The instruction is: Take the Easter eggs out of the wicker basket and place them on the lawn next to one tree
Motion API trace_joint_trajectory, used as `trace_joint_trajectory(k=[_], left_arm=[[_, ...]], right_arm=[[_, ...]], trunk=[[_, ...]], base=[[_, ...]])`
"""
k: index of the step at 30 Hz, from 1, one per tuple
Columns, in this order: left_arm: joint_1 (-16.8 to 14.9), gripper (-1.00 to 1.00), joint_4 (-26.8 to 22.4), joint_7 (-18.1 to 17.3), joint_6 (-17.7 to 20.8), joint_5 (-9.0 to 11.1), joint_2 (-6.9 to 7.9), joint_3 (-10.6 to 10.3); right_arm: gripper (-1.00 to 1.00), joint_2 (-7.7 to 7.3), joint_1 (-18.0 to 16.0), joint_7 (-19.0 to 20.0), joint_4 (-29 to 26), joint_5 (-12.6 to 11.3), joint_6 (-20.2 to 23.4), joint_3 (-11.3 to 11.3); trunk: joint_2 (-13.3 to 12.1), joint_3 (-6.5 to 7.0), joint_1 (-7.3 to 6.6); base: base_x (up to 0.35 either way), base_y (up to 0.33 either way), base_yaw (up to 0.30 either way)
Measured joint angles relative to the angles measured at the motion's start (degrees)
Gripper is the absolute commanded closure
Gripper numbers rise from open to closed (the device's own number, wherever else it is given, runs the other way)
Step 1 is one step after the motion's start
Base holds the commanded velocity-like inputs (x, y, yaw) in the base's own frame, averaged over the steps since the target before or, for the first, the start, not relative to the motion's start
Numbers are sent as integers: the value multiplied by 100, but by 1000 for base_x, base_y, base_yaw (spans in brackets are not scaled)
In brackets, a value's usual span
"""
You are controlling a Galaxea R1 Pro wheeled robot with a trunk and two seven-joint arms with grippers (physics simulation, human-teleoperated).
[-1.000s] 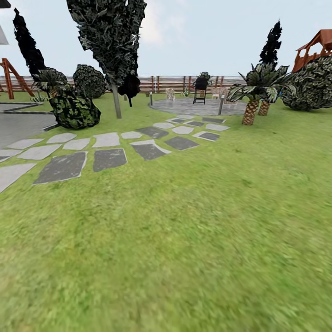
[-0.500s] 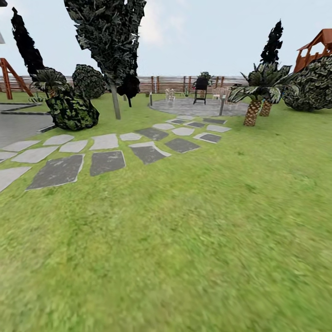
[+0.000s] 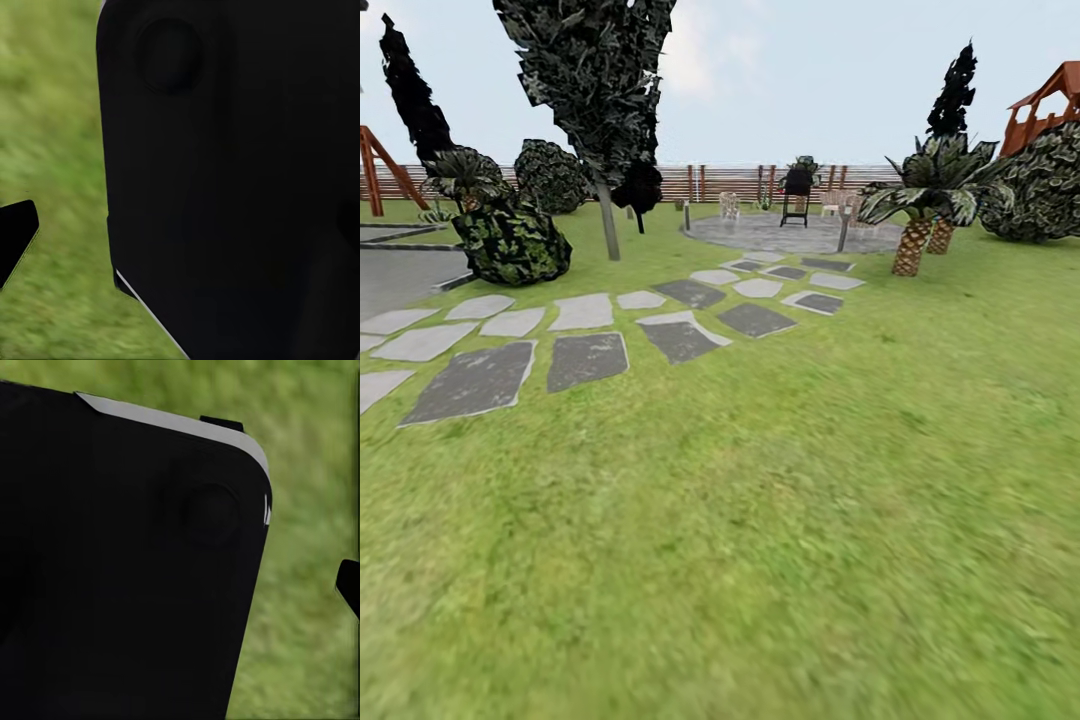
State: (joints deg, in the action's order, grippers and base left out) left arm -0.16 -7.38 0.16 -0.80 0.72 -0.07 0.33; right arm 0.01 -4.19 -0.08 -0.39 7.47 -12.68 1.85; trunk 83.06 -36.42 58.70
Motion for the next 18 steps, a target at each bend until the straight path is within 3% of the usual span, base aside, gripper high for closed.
trace_joint_trajectory(k=[18], left_arm=[[0, -100, -1, 0, 0, 0, -1, 0]], right_arm=[[-100, 0, -2, 0, 0, 4, 0, 1]], trunk=[[0, 0, 0]], base=[[340, 0, 0]])
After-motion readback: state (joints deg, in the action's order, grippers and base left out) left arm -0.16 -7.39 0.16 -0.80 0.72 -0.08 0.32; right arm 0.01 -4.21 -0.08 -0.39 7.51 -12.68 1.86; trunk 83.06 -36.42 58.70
